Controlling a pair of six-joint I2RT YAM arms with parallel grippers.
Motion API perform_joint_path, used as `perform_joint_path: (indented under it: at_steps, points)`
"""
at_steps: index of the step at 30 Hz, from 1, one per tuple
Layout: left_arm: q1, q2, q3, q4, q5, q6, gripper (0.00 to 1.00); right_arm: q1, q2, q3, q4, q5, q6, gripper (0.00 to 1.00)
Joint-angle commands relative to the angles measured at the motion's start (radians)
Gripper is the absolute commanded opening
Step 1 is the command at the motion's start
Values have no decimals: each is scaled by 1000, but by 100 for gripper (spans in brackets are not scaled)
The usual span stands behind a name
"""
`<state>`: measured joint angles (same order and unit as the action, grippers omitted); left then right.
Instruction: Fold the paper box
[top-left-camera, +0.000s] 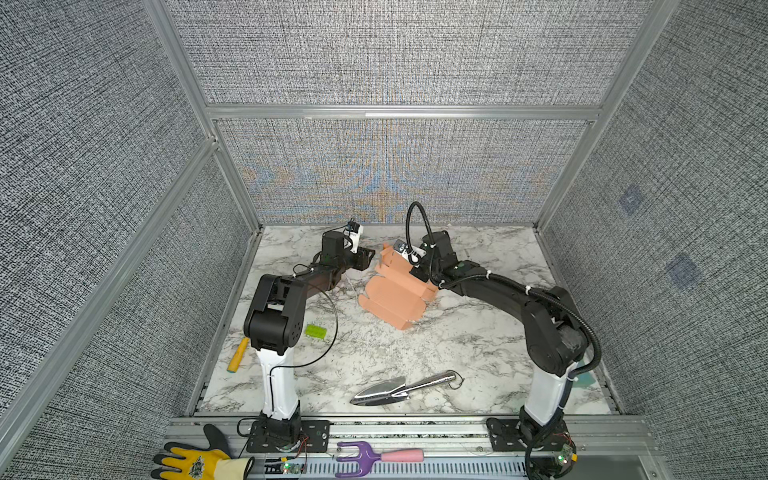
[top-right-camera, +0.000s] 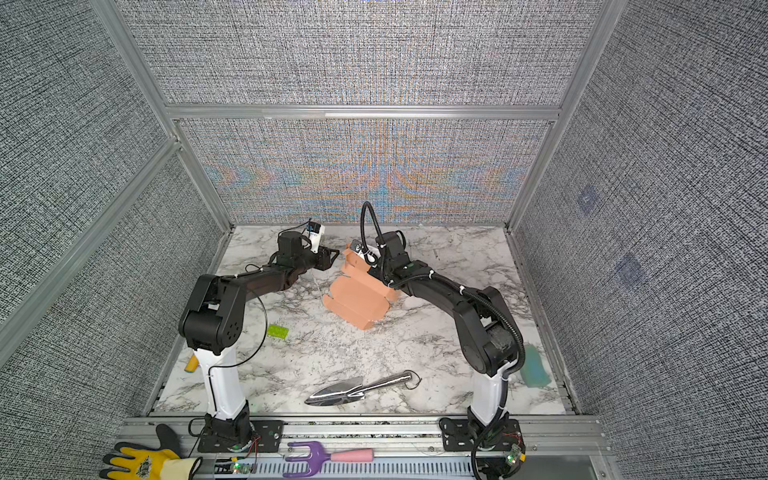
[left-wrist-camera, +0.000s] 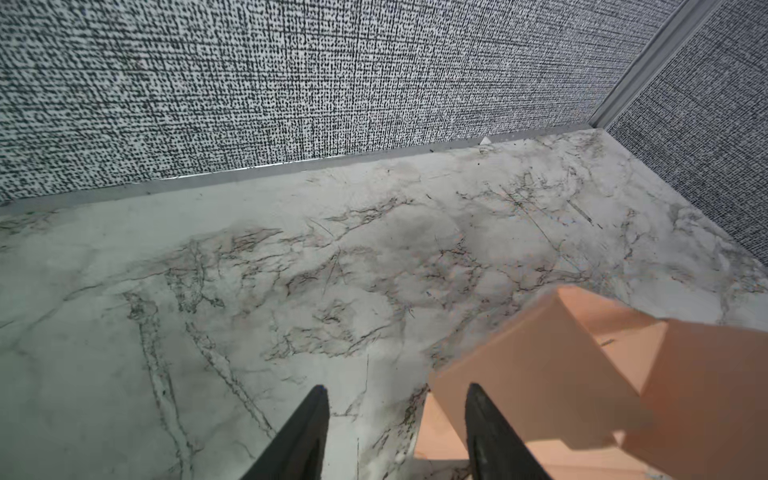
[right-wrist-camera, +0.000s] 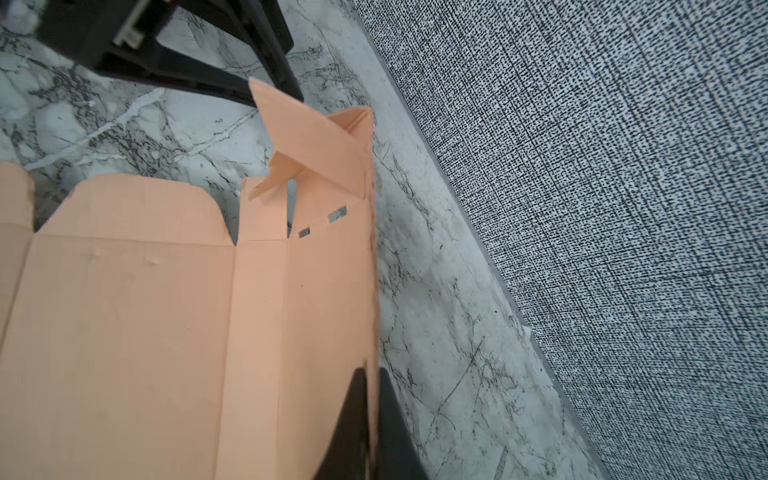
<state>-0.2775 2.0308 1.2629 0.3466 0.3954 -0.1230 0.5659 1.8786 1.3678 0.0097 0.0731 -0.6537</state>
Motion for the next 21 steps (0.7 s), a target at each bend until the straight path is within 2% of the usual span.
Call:
perform_joint_path:
  at_steps: [1, 10, 21]
  points:
    - [3, 5, 17, -2, 49, -1, 55, 3, 1, 9, 7, -12, 3, 7]
    - [-10, -17, -66, 170, 153, -73, 55, 5, 17, 11, 3, -6, 10, 7]
    - [-61, -37, -117, 194, 112, -67, 55, 17, 43, 24, -4, 44, 2, 7]
